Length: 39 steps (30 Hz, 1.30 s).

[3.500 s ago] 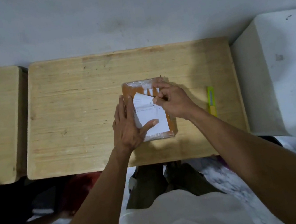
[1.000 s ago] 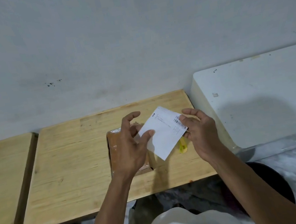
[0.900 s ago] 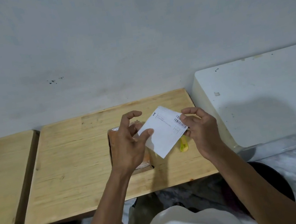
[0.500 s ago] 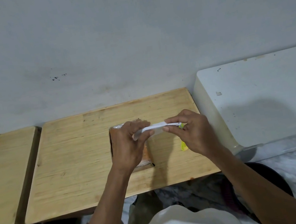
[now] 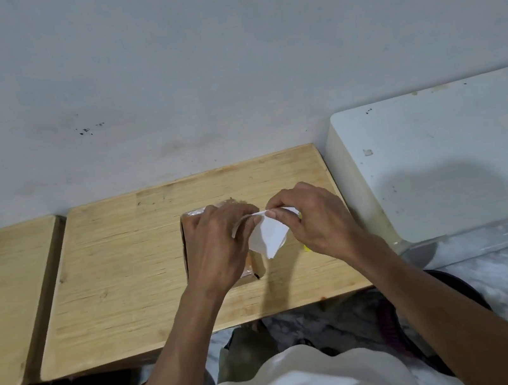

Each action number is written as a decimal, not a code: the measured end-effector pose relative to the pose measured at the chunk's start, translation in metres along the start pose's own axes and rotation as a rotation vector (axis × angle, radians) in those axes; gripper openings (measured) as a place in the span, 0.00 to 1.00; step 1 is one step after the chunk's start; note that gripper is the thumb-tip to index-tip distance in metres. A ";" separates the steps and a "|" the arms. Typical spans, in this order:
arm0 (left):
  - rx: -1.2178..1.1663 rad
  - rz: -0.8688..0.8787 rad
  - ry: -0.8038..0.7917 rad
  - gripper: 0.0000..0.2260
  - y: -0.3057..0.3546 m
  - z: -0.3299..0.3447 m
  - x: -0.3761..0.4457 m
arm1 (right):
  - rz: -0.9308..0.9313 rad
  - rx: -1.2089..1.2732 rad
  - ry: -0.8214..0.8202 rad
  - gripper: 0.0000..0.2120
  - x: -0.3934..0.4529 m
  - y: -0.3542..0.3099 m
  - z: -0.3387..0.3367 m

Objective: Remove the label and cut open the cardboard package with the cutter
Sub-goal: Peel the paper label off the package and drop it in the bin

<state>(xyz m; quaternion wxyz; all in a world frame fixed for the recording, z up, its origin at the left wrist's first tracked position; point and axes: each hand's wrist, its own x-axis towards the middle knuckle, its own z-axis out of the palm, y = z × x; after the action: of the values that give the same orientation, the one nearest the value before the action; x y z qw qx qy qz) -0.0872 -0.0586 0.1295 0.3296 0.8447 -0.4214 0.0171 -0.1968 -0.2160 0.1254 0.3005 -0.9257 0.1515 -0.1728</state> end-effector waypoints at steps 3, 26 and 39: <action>0.084 -0.002 0.001 0.06 0.000 0.005 -0.001 | 0.003 -0.063 -0.029 0.08 0.000 -0.005 -0.001; -0.568 -0.762 0.329 0.05 -0.024 0.000 0.001 | 0.581 0.635 0.444 0.06 -0.012 0.053 -0.046; -0.963 -0.701 0.037 0.08 0.014 0.014 -0.001 | 0.339 0.439 0.125 0.02 0.005 -0.004 0.005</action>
<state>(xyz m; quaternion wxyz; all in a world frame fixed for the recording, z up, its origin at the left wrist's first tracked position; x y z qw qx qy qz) -0.1013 -0.0718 0.1257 0.6688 0.6886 -0.0718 -0.2708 -0.1898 -0.2122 0.1257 0.5085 -0.7874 0.2815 -0.2054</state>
